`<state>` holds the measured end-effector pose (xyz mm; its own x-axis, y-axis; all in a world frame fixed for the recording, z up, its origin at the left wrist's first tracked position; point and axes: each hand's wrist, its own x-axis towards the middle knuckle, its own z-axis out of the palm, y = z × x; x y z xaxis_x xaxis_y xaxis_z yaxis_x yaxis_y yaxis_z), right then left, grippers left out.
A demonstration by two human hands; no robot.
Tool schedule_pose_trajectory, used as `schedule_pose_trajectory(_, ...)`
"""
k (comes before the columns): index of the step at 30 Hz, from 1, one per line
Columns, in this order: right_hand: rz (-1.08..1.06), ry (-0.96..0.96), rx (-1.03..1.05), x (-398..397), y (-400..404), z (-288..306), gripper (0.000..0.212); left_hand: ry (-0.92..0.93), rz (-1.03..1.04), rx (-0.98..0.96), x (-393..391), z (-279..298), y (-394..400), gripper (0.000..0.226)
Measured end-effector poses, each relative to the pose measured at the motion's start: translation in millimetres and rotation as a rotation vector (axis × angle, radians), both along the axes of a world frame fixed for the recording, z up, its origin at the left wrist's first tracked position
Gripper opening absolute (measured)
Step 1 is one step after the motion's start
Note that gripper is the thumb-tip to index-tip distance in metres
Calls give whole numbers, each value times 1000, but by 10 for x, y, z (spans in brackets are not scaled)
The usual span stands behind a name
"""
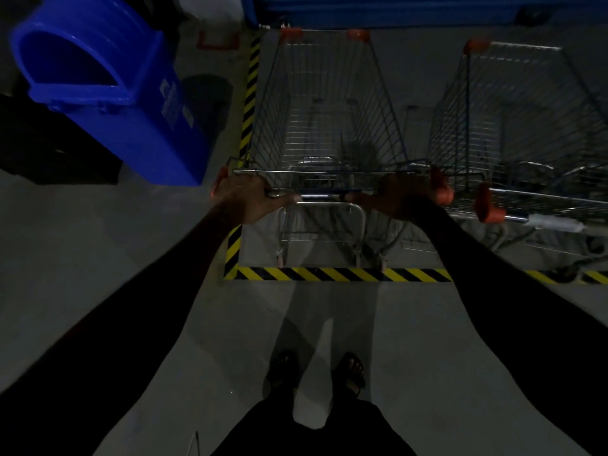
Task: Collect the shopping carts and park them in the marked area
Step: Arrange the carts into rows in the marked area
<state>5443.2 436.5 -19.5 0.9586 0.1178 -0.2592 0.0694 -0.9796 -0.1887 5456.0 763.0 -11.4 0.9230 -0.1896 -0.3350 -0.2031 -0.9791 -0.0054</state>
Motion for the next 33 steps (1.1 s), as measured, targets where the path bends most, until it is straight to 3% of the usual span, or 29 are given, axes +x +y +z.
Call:
schedule_pose_trajectory(3, -3, -3, 17, -25, -3, 56, 95, 10, 1, -24, -35, 51, -19, 111)
schedule_pose_trajectory(7, 33, -41, 33, -169, 18, 196, 84, -69, -86, -170, -127, 72, -91, 69)
schedule_pose_trajectory(12, -36, -331, -28, -484, -106, 226, 83, -256, -215, -284, -298, 123, -298, 55)
schedule_pose_trajectory(17, -289, -424, 72, -1172, -335, 244, 63, -302, -368, -267, -682, 150, -638, 50)
schedule_pose_trajectory(20, -537, -372, 163, -1752, -450, 266, 47, -346, -535, -389, -926, -77, -932, 30)
schedule_pose_trajectory(22, -663, -337, 166, -2155, -564, 261, 39, -280, -619, -434, -1108, -167, -1255, 31)
schedule_pose_trajectory(28, -977, -371, 144, -3366, -980, 315, 41, -109, -838, -534, -1720, -8, -2464, 23)
schedule_pose_trajectory(33, -1153, -413, 205, -4126, -1375, 335, 42, -78, -944, -623, -2205, 242, -3272, 40)
